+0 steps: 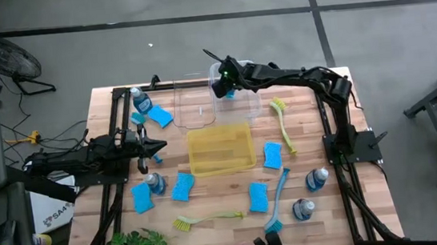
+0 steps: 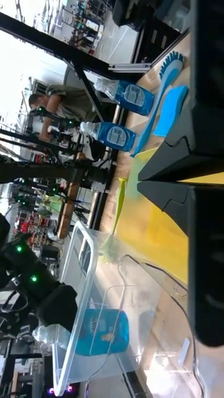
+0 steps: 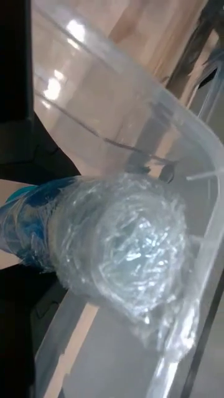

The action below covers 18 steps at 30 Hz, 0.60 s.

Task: Pick & Place Kitchen Sink Supplies
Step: Put the blue dishwasher liquid into the white bin

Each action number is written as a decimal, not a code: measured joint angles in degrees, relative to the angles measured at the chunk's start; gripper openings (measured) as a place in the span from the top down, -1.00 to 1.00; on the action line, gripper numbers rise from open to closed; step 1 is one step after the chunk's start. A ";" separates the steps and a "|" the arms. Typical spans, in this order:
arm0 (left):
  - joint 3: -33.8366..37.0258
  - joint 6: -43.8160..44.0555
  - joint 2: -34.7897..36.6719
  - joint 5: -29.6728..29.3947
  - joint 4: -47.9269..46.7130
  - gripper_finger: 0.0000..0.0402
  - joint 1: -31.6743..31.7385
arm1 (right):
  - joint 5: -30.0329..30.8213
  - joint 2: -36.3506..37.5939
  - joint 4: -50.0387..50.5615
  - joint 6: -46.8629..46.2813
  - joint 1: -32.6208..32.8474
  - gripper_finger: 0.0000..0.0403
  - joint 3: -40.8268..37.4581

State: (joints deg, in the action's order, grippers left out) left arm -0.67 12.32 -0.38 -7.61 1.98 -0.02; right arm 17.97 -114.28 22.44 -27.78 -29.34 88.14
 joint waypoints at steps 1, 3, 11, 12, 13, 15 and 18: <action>0.00 -0.02 -0.02 0.02 0.00 0.99 -0.01 | -0.43 -0.08 0.05 0.10 -0.01 0.20 0.00; 0.00 0.00 -0.02 0.02 0.00 0.99 0.01 | -0.51 -0.17 0.32 0.31 -0.02 0.16 -0.03; 0.00 -0.01 -0.02 0.02 -0.02 0.99 -0.01 | -2.06 -0.17 0.28 1.05 -0.02 -0.04 -0.07; 0.00 0.00 0.00 0.02 -0.02 0.99 0.01 | -2.09 -0.17 0.03 1.02 -0.01 -0.05 -0.07; 0.00 -0.02 -0.02 0.02 -0.02 0.99 0.01 | -2.23 -0.14 -0.07 0.99 0.00 -0.06 -0.07; 0.00 0.00 -0.01 0.02 -0.02 0.99 0.00 | -2.60 -0.09 0.13 0.91 0.00 -0.08 -0.07; 0.00 -0.02 -0.02 0.02 -0.02 0.99 -0.01 | -4.00 0.09 0.29 1.10 -0.13 -0.10 -0.07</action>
State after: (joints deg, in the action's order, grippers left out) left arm -0.67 12.30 -0.40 -7.60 1.96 -0.03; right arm 13.97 -114.19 22.73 -26.68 -29.48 88.07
